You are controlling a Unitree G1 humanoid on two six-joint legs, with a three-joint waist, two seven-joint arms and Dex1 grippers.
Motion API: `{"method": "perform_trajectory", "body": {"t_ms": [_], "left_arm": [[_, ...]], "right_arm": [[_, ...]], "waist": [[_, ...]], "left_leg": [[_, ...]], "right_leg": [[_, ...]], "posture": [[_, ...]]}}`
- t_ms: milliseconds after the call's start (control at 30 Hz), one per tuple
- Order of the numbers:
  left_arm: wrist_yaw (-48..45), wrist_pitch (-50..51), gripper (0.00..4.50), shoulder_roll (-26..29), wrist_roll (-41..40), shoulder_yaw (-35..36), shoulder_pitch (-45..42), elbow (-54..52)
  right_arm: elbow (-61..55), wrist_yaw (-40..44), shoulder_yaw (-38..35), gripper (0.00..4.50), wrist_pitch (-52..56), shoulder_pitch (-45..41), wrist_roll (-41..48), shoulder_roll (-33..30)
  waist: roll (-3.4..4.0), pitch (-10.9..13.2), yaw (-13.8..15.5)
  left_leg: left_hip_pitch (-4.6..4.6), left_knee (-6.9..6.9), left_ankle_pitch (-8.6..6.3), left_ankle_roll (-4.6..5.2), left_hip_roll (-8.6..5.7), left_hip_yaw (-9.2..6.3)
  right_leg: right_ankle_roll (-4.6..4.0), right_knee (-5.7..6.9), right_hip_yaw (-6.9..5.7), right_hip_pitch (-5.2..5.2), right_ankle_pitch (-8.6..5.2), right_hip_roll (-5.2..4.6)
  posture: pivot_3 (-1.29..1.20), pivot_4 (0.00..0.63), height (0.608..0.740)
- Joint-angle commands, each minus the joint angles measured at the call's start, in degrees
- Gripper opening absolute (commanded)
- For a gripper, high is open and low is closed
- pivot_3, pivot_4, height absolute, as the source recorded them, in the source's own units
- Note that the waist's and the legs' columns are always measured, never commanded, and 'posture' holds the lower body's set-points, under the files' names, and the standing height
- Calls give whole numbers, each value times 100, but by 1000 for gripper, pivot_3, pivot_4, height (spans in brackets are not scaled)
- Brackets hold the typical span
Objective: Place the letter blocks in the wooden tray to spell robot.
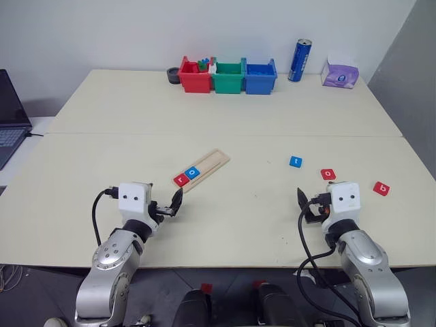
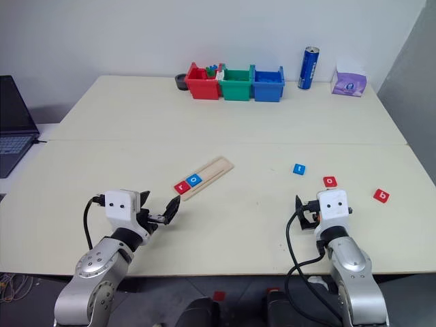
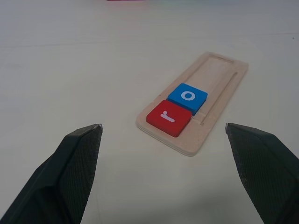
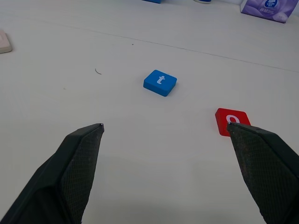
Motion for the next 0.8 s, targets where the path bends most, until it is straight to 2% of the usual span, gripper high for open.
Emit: {"method": "perform_trajectory", "body": {"t_ms": [33,567,800], "left_arm": [[-49,-117,4464,24,-15,17,-35,-142],[-36,-160,4464,4,-24,-11,-81,-124],[-157,-156,4464,96,-46,40,-297,30]], "right_arm": [[-209,-38,-20,4500,-43,-49,-27,11],[-214,-49,10,4500,-41,-45,-78,54],[-148,93,-91,4500,-68,-227,-23,-109]], "waist": [[0,0,0],[0,0,0],[0,0,0]], "left_leg": [[0,0,0,0,0,0],[0,0,0,0,0,0],[0,0,0,0,-2,0]], "right_leg": [[0,0,0,0,0,0],[1,0,0,0,0,0],[1,0,0,0,0,0]], "posture": [[0,150,740],[0,150,740],[0,150,740]]}}
